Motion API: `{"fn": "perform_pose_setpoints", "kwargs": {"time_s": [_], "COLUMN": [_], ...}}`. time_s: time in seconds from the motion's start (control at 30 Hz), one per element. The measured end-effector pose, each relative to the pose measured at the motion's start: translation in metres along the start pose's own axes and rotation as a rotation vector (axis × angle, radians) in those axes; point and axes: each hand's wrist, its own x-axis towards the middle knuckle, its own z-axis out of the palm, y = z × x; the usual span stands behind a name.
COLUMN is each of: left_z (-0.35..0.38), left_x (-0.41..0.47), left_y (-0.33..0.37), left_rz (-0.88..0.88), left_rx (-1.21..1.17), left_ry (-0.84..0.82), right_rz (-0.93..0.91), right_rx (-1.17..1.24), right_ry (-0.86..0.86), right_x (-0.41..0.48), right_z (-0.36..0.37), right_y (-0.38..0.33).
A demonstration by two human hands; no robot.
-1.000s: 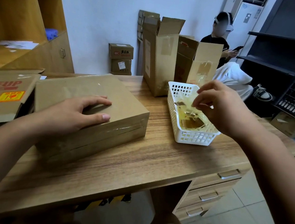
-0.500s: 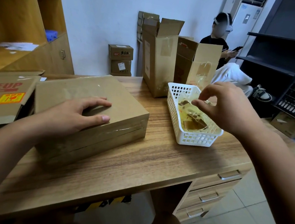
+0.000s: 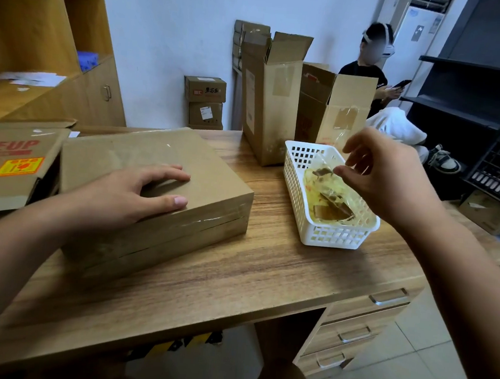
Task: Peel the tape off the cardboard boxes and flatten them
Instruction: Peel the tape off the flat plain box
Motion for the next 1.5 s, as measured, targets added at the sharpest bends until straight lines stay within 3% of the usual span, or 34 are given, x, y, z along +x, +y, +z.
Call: {"fn": "perform_pose_setpoints", "kwargs": {"time_s": [0.2,0.63,0.77,1.07,1.2,1.5], "left_z": [0.000,0.000,0.001,0.001,0.000,0.000], "left_x": [-0.001,-0.001,-0.001,-0.002,-0.003,-0.003], "left_y": [0.004,0.006,0.009,0.004,0.003,0.000], "left_rz": [-0.001,-0.015,-0.024,0.004,0.009,0.017], "left_rx": [0.002,0.004,0.007,0.022,-0.028,-0.045], "left_ry": [0.015,-0.002,-0.009,0.028,0.031,0.052], "right_rz": [-0.054,-0.034,-0.103,-0.253,-0.196,-0.049], "right_rx": [-0.057,0.029,0.133,0.452,0.633,0.845], "right_ry": [-0.051,0.096,0.082,-0.189,-0.244,-0.147], "right_x": [0.000,-0.007,-0.024,-0.089,-0.107,-0.115], "right_z": [0.001,-0.004,0.010,0.082,0.104,0.132], "right_y": [0.001,-0.013,-0.039,-0.125,-0.166,-0.214]}}
